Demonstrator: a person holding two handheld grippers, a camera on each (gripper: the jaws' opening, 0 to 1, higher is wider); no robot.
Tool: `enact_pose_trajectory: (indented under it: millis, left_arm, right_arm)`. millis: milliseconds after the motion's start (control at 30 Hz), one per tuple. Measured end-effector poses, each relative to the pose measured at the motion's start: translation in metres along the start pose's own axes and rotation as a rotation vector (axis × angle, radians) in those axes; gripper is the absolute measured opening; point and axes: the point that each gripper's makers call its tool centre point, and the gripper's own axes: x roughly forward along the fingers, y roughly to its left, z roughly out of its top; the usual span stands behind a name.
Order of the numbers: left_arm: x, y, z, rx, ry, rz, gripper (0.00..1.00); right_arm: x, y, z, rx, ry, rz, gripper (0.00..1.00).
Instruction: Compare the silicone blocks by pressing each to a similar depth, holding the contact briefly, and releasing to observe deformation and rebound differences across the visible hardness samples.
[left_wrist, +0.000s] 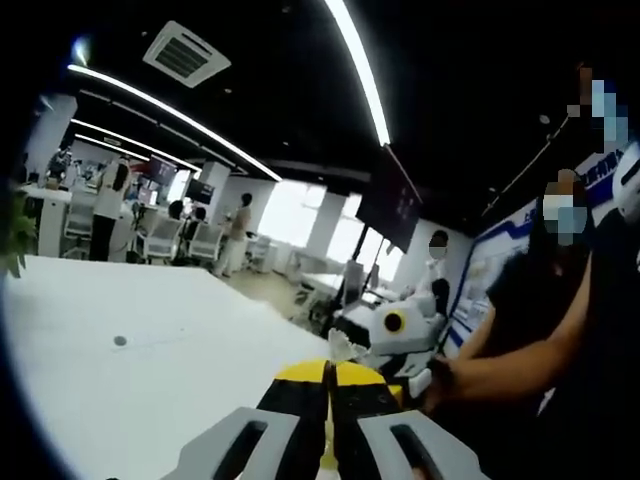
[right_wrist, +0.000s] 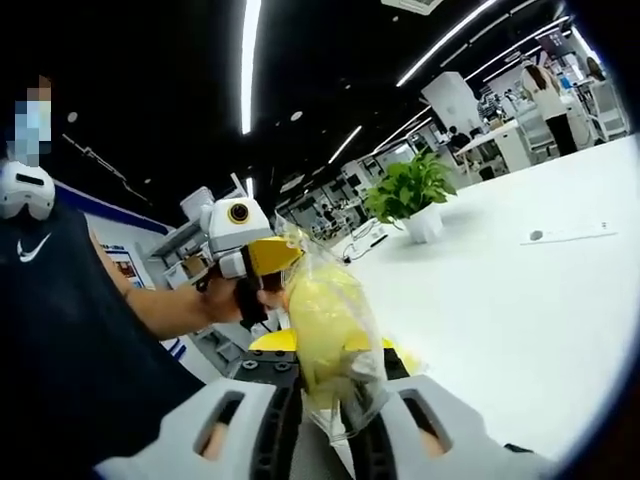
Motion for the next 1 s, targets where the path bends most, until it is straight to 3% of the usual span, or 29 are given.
enact_pose_trajectory:
  millis: [600,800,867,1000]
  left_arm:
    - [0.002,0.002,-0.002,-0.025,0.011,-0.009,0.00]
    - [0.007,-0.002,0.000,-0.046,0.011,-0.007,0.00]
    - [0.009,-0.007,0.001,-0.103,0.012,-0.034,0.00]
    - [0.011,-0.012,0.005,-0.090,0.011,-0.040,0.00]
  right_arm:
    - [0.000,-0.005,-0.001,0.004,-0.024,-0.010,0.12]
    - [-0.004,-0.006,0.000,-0.017,-0.069,-0.020,0.15]
    - [-0.006,-0.006,0.000,-0.021,-0.085,-0.023,0.16]
    - [-0.009,-0.004,0.005,-0.011,-0.136,-0.007,0.19]
